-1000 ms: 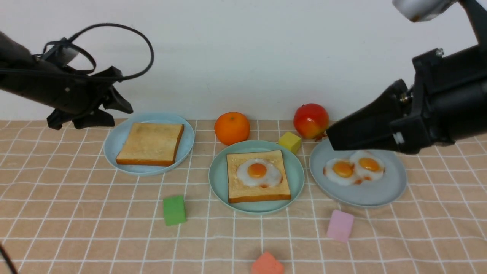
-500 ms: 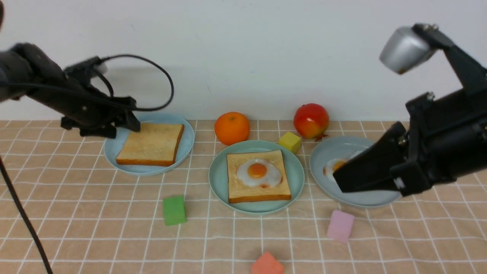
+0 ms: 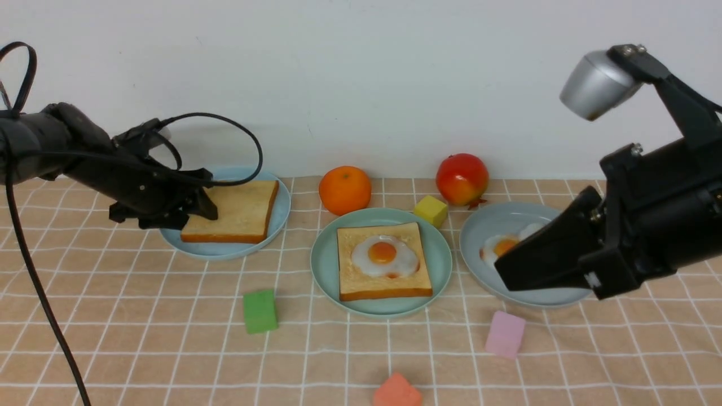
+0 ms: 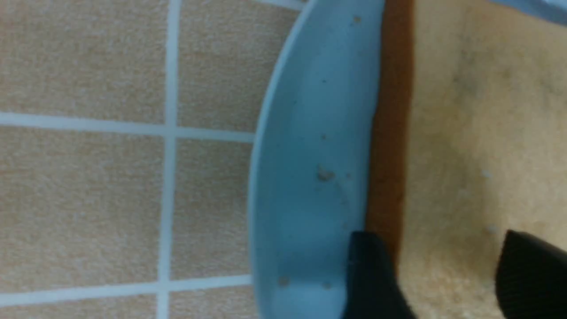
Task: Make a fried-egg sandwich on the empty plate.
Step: Use the left arm to grab a slice of bread, then use the left arm to place a slice of bread on the fried egg in the middle
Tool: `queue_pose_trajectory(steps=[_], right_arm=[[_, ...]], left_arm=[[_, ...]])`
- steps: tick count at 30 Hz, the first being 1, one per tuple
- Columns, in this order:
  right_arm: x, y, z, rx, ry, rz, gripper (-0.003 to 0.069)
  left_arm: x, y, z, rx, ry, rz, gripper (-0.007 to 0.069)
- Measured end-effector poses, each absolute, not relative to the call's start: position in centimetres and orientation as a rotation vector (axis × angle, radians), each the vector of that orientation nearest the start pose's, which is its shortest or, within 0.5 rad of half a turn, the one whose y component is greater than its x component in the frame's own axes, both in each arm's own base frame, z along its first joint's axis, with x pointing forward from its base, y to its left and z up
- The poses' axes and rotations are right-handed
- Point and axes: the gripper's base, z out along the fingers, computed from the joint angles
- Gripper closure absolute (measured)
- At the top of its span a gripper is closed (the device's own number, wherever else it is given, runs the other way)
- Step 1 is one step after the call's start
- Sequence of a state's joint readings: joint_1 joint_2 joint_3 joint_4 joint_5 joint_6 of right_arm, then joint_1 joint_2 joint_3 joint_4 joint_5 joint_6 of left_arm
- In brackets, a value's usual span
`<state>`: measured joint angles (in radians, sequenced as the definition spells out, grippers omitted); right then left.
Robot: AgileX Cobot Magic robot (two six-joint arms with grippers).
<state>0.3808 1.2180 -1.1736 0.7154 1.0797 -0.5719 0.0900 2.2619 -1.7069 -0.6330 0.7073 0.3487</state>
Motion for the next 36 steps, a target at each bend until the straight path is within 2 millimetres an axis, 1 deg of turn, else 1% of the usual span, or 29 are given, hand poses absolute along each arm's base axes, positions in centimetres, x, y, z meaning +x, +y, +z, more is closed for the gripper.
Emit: queue_pose_trajectory(steps=[1,2,3,4,5,6,7,8,9,10,12,14,15,16,17,19,20,22,23,24,26,27,29,31,34,36], right_arm=[[19.7,13.6,37.5,-0.926,2.25,0.849,0.0671],[19.7,13.6,37.5,-0.926,2.25,0.849,0.0671],[19.7,13.6,37.5,-0.926,2.25,0.849,0.0671],[19.7,13.6,37.5,-0.926,2.25,0.849,0.0671],[19.7,13.6,37.5,-0.926,2.25,0.849,0.0671],[19.7,13.6,37.5,-0.926,2.25,0.85,0.0669],[19.7,13.6,37.5,-0.926,2.251,0.85,0.0669],[19.7,13.6,37.5,-0.928,2.252,0.851,0.0668],[19.7,13.6,37.5,-0.931,2.254,0.852,0.0668],[19.6,13.6,37.5,-0.934,2.256,0.854,0.0668],[19.6,13.6,37.5,-0.937,2.258,0.857,0.0666],[19.6,13.6,37.5,-0.938,2.259,0.857,0.0664],[19.6,13.6,37.5,-0.938,2.259,0.857,0.0664],[19.6,13.6,37.5,-0.939,2.26,0.858,0.0663],[19.6,13.6,37.5,-0.938,2.26,0.858,0.0662],[19.6,13.6,37.5,-0.938,2.26,0.858,0.0662],[19.6,13.6,37.5,-0.938,2.26,0.858,0.0661],[19.6,13.6,37.5,-0.94,2.261,0.853,0.0659],[19.6,13.5,37.4,-0.944,2.263,0.85,0.0659],[19.6,13.5,37.4,-0.947,2.266,0.848,0.0659],[19.5,13.4,37.3,-0.962,2.276,0.836,0.0659],[19.5,13.4,37.3,-0.969,2.282,0.834,0.0659],[19.3,13.4,37.2,-0.981,2.291,0.836,0.0658],[19.2,13.4,37.1,-0.995,2.302,0.841,0.0658],[19.1,13.3,37.1,-1.009,2.312,0.847,0.0657],[19.0,13.3,37.1,-1.01,2.313,0.846,0.0655]], left_arm=[[48.5,1.0,14.9,-0.191,2.605,-0.539,0.0314],[48.5,1.1,14.8,-0.189,2.606,-0.535,0.0353],[48.4,1.1,14.8,-0.188,2.608,-0.533,0.0415],[48.4,1.1,14.8,-0.188,2.608,-0.533,0.0426],[48.4,1.2,14.8,-0.186,2.611,-0.53,0.0501],[48.4,1.2,15.1,-0.188,2.605,-0.527,0.0553],[48.4,1.3,15.1,-0.189,2.606,-0.527,0.0561],[48.3,1.3,15.4,-0.185,2.604,-0.523,0.0594],[48.2,1.2,16.2,-0.176,2.599,-0.521,0.0613],[47.9,1.2,17.5,-0.164,2.581,-0.517,0.0613],[47.6,1.1,19.2,-0.147,2.562,-0.521,0.0613],[46.8,0.8,22.2,-0.132,2.518,-0.552,0.0613],[46.6,0.7,22.7,-0.128,2.512,-0.559,0.0613],[46.3,0.3,23.7,-0.134,2.491,-0.591,0.0613],[45.5,-0.5,25.1,-0.134,2.467,-0.643,0.0613],[44.2,-2.0,25.9,-0.114,2.457,-0.708,0.0613],[43.4,-3.4,26.2,-0.085,2.452,-0.747,0.0613],[41.9,-5.7,25.6,-0.051,2.475,-0.808,0.0613],[41.0,-7.0,24.7,-0.043,2.497,-0.836,0.0613],[40.5,-8.1,24.3,-0.034,2.5,-0.857,0.0613],[38.8,-10.9,22.0,-0.049,2.544,-0.901,0.0613],[38.4,-12.1,21.3,-0.062,2.548,-0.906,0.0613],[37.5,-13.7,20.0,-0.094,2.552,-0.899,0.0613],[37.2,-15.1,19.2,-0.102,2.538,-0.882,0.0613],[37.0,-16.8,18.8,-0.106,2.506,-0.874,0.0613],[37.0,-17.5,18.5,-0.121,2.495,-0.872,0.0613]])
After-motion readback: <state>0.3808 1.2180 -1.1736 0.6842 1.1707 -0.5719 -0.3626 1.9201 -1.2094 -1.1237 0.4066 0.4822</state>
